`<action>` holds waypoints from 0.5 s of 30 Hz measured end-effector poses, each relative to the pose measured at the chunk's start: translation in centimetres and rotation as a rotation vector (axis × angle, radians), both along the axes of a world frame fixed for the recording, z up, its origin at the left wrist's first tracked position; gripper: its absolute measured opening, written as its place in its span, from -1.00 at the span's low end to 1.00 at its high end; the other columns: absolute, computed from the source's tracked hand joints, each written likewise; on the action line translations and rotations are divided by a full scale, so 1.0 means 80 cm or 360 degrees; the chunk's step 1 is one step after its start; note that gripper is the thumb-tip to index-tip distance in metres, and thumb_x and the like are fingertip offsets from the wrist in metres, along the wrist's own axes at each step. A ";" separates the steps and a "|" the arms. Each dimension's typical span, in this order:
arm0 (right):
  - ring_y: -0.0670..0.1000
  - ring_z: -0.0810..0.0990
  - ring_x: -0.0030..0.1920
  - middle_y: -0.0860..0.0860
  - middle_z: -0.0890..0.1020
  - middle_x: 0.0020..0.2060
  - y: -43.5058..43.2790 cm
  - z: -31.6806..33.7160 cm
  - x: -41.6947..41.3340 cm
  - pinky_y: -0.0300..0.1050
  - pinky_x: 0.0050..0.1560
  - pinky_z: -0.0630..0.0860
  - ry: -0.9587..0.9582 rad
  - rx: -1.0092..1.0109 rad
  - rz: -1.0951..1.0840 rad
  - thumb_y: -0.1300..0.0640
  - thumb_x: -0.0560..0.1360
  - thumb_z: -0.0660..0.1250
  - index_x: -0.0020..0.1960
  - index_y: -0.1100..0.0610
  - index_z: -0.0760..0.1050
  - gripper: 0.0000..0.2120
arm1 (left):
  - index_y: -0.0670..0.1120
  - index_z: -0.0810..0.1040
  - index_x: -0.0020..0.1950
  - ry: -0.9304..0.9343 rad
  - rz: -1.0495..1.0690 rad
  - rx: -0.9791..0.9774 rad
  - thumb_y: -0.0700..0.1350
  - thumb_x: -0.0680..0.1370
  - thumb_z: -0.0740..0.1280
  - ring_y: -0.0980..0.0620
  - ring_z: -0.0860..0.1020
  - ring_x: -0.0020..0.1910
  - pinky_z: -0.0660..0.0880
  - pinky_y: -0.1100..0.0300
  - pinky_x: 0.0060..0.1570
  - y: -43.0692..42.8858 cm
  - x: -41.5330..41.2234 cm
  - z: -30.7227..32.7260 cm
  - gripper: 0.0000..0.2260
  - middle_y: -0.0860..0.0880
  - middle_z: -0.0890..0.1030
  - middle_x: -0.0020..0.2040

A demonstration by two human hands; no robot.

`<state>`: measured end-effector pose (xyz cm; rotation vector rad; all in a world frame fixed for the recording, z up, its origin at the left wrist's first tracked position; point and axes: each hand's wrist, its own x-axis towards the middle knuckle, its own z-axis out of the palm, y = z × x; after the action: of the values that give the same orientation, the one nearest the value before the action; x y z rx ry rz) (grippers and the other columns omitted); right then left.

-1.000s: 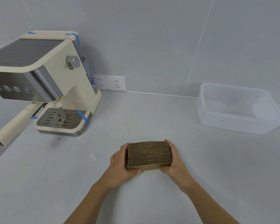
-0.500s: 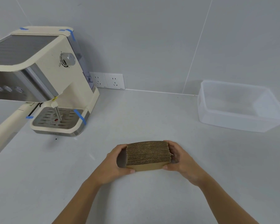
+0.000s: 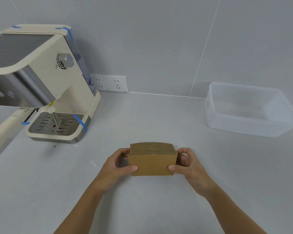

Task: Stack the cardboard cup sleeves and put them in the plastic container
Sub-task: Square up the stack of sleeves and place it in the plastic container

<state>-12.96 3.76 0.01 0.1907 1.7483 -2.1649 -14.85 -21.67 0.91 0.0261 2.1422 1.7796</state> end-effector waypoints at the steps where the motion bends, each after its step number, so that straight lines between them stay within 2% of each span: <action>1: -0.03 0.63 -0.10 0.04 0.67 -0.11 -0.002 0.002 0.000 -0.17 -0.13 0.54 0.0001 -0.0009 -0.0029 0.12 0.12 0.52 0.02 0.13 0.32 -0.43 | 0.00 0.53 0.14 -0.0015 0.0014 0.0030 0.07 0.18 0.48 0.10 0.57 0.09 0.51 0.22 0.05 0.001 0.001 0.002 -0.45 0.00 0.63 0.08; 5: -0.02 0.63 -0.11 0.06 0.66 -0.11 -0.007 0.008 0.000 -0.20 -0.16 0.55 0.0021 -0.0016 -0.0139 0.08 0.10 0.51 0.01 0.13 0.37 -0.45 | -0.01 0.52 0.14 -0.0054 0.0096 0.0099 0.10 0.17 0.47 0.04 0.57 0.10 0.50 0.16 0.09 0.008 0.000 0.006 -0.43 -0.05 0.62 0.09; 8: -0.01 0.61 -0.11 0.07 0.66 -0.12 -0.009 0.012 0.000 -0.24 -0.17 0.54 0.0038 -0.0016 -0.0215 0.06 0.09 0.51 -0.01 0.11 0.38 -0.46 | 0.00 0.55 0.10 -0.0041 0.0145 0.0138 0.10 0.17 0.46 0.04 0.57 0.08 0.49 0.15 0.07 0.014 -0.001 0.011 -0.47 0.00 0.64 0.04; 11: 0.00 0.60 -0.10 0.08 0.66 -0.10 -0.005 0.019 0.001 -0.20 -0.14 0.51 0.0053 -0.0019 -0.0295 0.05 0.08 0.51 -0.03 0.09 0.38 -0.46 | 0.01 0.56 0.08 -0.0045 0.0164 0.0148 0.10 0.16 0.46 0.03 0.58 0.07 0.49 0.16 0.06 0.022 -0.002 0.015 -0.49 0.03 0.65 0.03; 15: -0.09 0.62 -0.18 0.07 0.66 -0.11 0.004 0.034 0.002 -0.25 -0.18 0.49 0.0095 -0.0019 -0.0346 0.12 0.12 0.51 -0.04 0.11 0.38 -0.52 | 0.01 0.58 0.05 -0.0027 0.0192 0.0191 0.11 0.15 0.46 0.05 0.59 0.03 0.50 0.22 0.00 0.037 -0.004 0.026 -0.51 0.06 0.66 -0.01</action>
<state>-12.82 4.07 2.74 0.3306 1.8212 -2.3544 -15.19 -18.74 3.01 -0.0900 2.0622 1.9670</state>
